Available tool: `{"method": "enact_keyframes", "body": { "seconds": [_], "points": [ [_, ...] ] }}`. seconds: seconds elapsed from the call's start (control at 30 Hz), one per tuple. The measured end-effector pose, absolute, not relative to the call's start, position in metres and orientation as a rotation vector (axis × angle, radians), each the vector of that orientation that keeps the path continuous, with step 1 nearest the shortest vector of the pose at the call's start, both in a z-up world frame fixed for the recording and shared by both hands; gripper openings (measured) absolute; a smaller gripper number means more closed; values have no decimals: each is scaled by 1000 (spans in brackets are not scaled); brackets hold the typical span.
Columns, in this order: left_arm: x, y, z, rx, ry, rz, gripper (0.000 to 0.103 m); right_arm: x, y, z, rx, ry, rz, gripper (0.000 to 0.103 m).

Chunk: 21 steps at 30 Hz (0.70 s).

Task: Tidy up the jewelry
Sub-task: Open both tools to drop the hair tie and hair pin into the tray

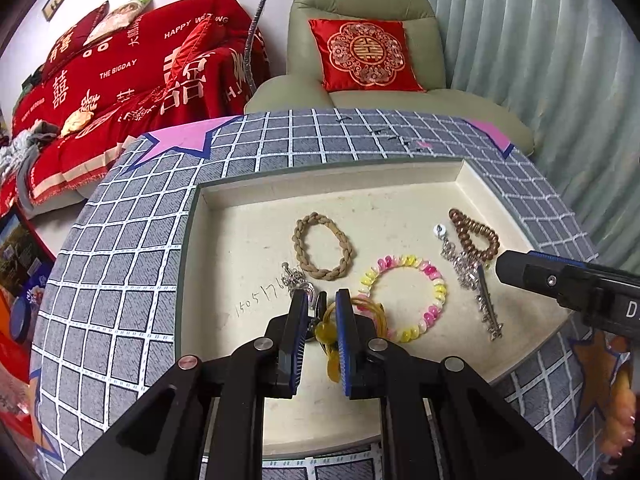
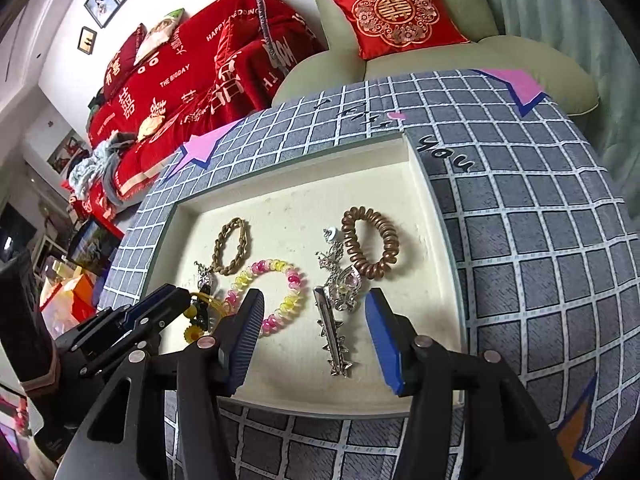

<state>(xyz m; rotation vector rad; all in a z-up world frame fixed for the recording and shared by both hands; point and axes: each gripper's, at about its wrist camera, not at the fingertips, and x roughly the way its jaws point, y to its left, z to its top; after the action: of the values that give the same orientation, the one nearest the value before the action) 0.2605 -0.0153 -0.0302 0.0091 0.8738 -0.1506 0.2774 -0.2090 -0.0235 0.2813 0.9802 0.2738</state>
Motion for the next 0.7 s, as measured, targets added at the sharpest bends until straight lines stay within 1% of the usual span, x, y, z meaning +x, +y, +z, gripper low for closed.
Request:
{"method": "enact_keyframes", "body": {
  "seconds": [0.03,0.07,0.1,0.13,0.2,0.37,0.43,0.47,0.5,0.57,0.63,0.7],
  "points": [
    [260,-13,-28,5,869,-147,24,277,-210,-22,284,976,270,56],
    [260,-12,-27,4,864,-142,27,277,-212,-21,288,974,267,57],
    [260,-11,-24,2,858,-134,67,278,-213,-20,293,975,264,57],
    [259,-9,-22,-2,847,-120,103,278,-214,-19,297,976,262,57],
    [252,-7,-11,0,772,-91,103,279,-215,-18,300,974,257,57],
    [251,-7,-7,20,779,-87,103,278,-217,-18,302,978,238,57],
    [249,-7,-8,22,787,-79,103,276,-217,-17,300,978,232,65],
    [248,-7,-8,25,790,-77,103,275,-218,-16,296,976,227,73],
    [246,-7,-8,29,792,-75,103,274,-219,-15,295,972,224,75],
    [240,-7,-9,38,796,-69,103,270,-220,-14,298,967,225,75],
    [233,-7,-10,41,806,-62,103,266,-220,-13,303,971,230,81],
    [225,-5,-11,30,817,-68,103,260,-220,-12,303,972,239,82]
  ]
}}
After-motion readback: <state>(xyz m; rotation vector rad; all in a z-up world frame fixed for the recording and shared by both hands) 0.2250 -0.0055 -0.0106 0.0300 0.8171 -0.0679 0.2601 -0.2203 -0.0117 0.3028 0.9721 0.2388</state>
